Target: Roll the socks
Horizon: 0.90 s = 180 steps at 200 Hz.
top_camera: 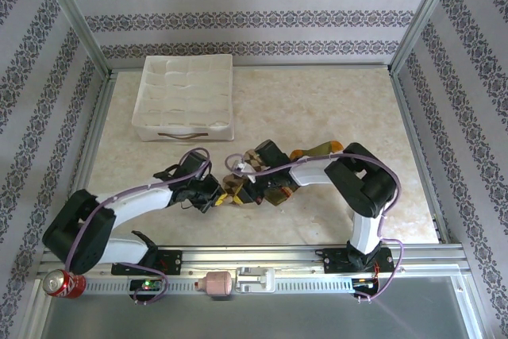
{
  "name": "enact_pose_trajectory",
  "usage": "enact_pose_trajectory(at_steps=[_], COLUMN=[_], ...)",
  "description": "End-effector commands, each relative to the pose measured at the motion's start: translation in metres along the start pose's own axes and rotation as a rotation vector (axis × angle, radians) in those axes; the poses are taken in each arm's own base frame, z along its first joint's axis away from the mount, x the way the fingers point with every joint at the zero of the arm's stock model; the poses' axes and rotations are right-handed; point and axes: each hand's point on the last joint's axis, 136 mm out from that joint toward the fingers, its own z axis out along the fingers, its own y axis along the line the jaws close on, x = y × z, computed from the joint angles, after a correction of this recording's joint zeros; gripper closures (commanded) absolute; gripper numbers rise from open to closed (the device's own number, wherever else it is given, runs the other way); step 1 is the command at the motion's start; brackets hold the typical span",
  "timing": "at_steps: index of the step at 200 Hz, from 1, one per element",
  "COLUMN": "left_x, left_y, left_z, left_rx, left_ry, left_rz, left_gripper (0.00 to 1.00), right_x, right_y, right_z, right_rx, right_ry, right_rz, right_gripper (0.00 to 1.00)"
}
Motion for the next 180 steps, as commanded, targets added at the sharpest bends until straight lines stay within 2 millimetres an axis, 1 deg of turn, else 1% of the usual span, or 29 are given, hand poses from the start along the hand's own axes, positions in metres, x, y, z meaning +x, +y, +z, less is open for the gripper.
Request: enact_pose_trajectory(at_steps=[1, 8, 14, 26, 40, 54, 74, 92, 123, 142, 159, 165, 170, 180], left_x=[0.012, 0.014, 0.015, 0.016, 0.018, 0.018, 0.019, 0.019, 0.020, 0.020, 0.020, 0.020, 0.020, 0.020], left_y=[0.047, 0.046, 0.046, 0.043, 0.042, 0.042, 0.043, 0.044, 0.045, 0.044, 0.043, 0.042, 0.042, 0.042], left_z=[-0.011, -0.013, -0.014, -0.017, -0.017, -0.015, -0.015, -0.016, -0.016, -0.015, -0.015, -0.015, -0.014, -0.014], left_rx=[-0.158, -0.164, -0.180, -0.203, -0.231, -0.248, -0.267, -0.273, -0.269, -0.266, -0.263, -0.261, -0.261, -0.258], left_ry=[0.017, 0.022, 0.026, 0.033, 0.041, 0.049, 0.053, 0.055, 0.062, 0.064, 0.063, 0.063, 0.062, 0.063], left_rz=[-0.095, -0.107, -0.111, -0.106, -0.110, -0.113, -0.113, -0.113, -0.114, -0.113, -0.112, -0.112, -0.113, -0.115], left_gripper=[1.00, 1.00, 1.00, 1.00, 1.00, 1.00, 1.00, 1.00, 1.00, 1.00, 1.00, 1.00, 1.00, 1.00], right_x=[0.018, 0.014, 0.012, 0.010, 0.012, 0.014, 0.006, -0.003, -0.006, -0.011, -0.013, -0.013, -0.011, -0.005], right_y=[-0.017, -0.011, -0.007, 0.004, 0.017, 0.024, 0.027, 0.030, 0.026, 0.020, 0.021, 0.022, 0.022, 0.021], right_z=[-0.015, -0.019, -0.022, -0.025, -0.021, -0.014, -0.001, 0.012, 0.027, 0.028, 0.029, 0.030, 0.031, 0.033], right_rx=[0.285, 0.339, 0.387, 0.467, 0.546, 0.633, 0.717, 0.744, 0.780, 0.821, 0.818, 0.811, 0.806, 0.793], right_ry=[0.098, 0.071, 0.050, 0.026, 0.038, 0.066, 0.086, 0.098, 0.138, 0.149, 0.152, 0.155, 0.161, 0.175], right_rz=[-0.199, -0.260, -0.298, -0.357, -0.435, -0.517, -0.605, -0.665, -0.701, -0.714, -0.722, -0.723, -0.720, -0.712], right_gripper=[0.75, 0.66, 0.60, 0.54, 0.50, 0.48, 0.47, 0.46, 0.48, 0.49, 0.50, 0.53, 0.58, 0.74])
